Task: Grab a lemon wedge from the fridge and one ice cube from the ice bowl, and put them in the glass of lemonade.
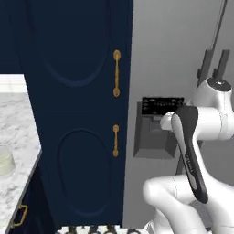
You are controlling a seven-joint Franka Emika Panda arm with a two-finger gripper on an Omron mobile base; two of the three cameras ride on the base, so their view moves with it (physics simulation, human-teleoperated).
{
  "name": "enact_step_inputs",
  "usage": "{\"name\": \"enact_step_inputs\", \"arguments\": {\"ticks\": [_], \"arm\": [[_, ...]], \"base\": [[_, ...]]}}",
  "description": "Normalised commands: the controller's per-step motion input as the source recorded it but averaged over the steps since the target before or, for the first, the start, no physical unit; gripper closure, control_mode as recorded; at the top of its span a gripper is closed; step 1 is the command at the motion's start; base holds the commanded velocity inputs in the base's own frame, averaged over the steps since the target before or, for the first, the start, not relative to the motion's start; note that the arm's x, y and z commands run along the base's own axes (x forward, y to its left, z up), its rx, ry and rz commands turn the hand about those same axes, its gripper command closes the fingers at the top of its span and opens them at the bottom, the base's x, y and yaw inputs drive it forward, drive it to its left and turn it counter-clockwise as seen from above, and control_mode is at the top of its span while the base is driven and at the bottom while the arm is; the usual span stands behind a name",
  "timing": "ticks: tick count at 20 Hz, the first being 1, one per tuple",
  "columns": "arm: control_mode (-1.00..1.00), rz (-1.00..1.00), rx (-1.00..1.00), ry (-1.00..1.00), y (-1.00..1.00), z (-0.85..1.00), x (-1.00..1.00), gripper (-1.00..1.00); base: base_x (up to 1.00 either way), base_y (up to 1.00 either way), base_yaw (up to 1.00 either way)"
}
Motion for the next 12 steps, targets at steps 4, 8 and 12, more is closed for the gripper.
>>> {"name": "enact_step_inputs", "arguments": {"ticks": [4,8,12], "arm": [[1.00,0.00,0.00,0.00,0.00,0.00,0.00,-1.00],[1.00,0.00,0.00,0.00,0.00,0.00,0.00,-1.00],[1.00,0.00,0.00,0.00,0.00,0.00,0.00,-1.00]], "base": [[0.00,0.14,1.00],[0.30,0.00,1.00],[0.68,0.00,0.96]]}}
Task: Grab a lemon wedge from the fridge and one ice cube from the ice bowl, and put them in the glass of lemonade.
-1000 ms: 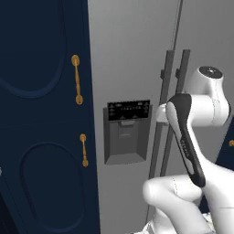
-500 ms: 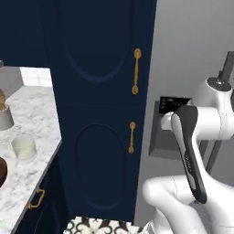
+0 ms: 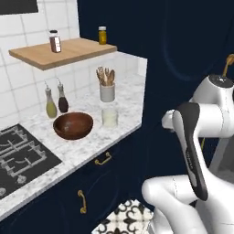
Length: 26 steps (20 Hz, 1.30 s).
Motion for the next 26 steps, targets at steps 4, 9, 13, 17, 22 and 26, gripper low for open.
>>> {"name": "enact_step_inputs", "arguments": {"ticks": [4,9,13,17,22,26], "arm": [[1.00,0.00,0.00,0.00,0.00,0.00,0.00,-1.00],[1.00,0.00,0.00,0.00,0.00,0.00,0.00,-1.00],[1.00,0.00,0.00,0.00,0.00,0.00,0.00,-1.00],[1.00,0.00,0.00,0.00,0.00,0.00,0.00,-1.00],[1.00,0.00,0.00,0.00,0.00,0.00,0.00,-1.00],[-1.00,0.01,0.01,0.03,0.00,-0.03,0.00,-1.00]], "base": [[0.90,0.00,0.81],[1.00,-0.03,0.14],[0.72,0.23,0.34],[0.52,0.02,0.36],[0.13,0.13,0.48],[0.11,0.08,0.19]]}}
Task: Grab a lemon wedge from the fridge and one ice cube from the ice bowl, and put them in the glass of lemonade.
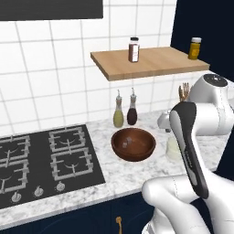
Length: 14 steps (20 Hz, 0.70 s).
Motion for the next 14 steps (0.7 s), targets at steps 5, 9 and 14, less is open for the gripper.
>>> {"name": "enact_step_inputs", "arguments": {"ticks": [5,9,14], "arm": [[-1.00,-0.06,0.02,0.02,0.01,-0.17,0.50,-1.00],[-1.00,0.00,0.00,0.04,0.15,-0.16,1.00,-1.00],[-1.00,0.04,-0.04,0.15,0.41,-0.46,0.97,-1.00]], "base": [[0.00,0.00,0.00],[0.00,0.00,0.00],[0.00,0.00,0.00]]}}
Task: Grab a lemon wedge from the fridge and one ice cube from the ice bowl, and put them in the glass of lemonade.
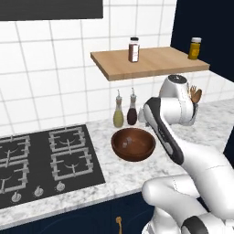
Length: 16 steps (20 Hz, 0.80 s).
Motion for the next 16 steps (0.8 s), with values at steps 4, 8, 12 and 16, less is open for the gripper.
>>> {"name": "enact_step_inputs", "arguments": {"ticks": [4,8,12,16], "arm": [[-1.00,0.15,-0.01,0.30,0.30,-0.94,0.65,-1.00],[-1.00,0.12,0.00,0.24,0.13,-0.91,0.45,-1.00],[-1.00,0.04,0.00,0.12,0.17,-0.54,0.18,-1.00],[-1.00,0.02,0.00,0.07,0.37,-0.40,0.04,-1.00]], "base": [[0.00,0.00,0.00],[0.00,0.00,0.00],[0.00,0.00,0.00],[0.00,0.00,0.00]]}}
